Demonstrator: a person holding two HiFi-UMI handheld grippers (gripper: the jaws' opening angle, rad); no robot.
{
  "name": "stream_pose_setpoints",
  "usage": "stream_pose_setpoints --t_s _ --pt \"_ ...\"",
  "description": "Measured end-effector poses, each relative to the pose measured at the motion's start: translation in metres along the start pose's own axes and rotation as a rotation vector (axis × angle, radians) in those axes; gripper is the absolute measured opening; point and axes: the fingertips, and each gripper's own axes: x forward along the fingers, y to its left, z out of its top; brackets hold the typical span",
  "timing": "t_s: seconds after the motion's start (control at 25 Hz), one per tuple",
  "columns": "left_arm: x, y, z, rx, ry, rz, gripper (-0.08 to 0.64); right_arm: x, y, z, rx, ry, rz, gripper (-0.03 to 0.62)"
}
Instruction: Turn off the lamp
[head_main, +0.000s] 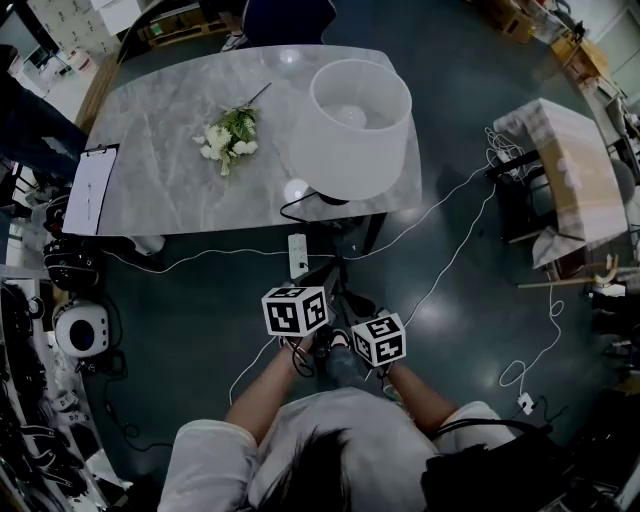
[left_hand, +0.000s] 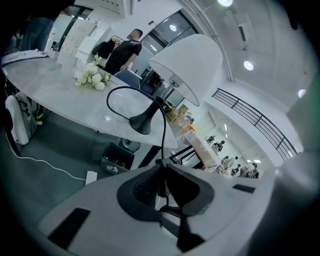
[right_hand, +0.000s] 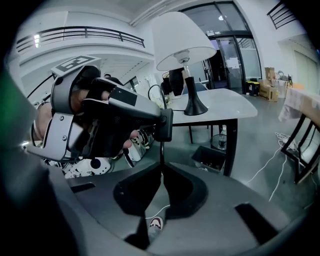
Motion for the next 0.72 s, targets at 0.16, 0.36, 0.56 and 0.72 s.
stream_pose_setpoints --t_s 0.16,0.36,0.56,0.72 --pt "-0.0008 -0.0016 0.0003 0.024 0.002 0.001 0.037 0.0004 -0.0006 0.0 -0.002 0.001 -0.002 0.015" --pt "-0.0021 0.0035 0.0015 0.021 0.003 0.012 0.037 0.0032 -0.0005 0.001 0.0 0.003 0.005 0.015" --pt "-0.0018 0.0041 0.0 0.02 0.007 0.015 0.035 0.0032 -0.0004 -0.0006 0.004 0.01 0.005 0.015" --pt "-0.0019 0.0057 -0.0019 0.02 0.014 0.019 0.035 0.0038 -0.0024 -0.0023 0.01 0.015 0.001 0.015"
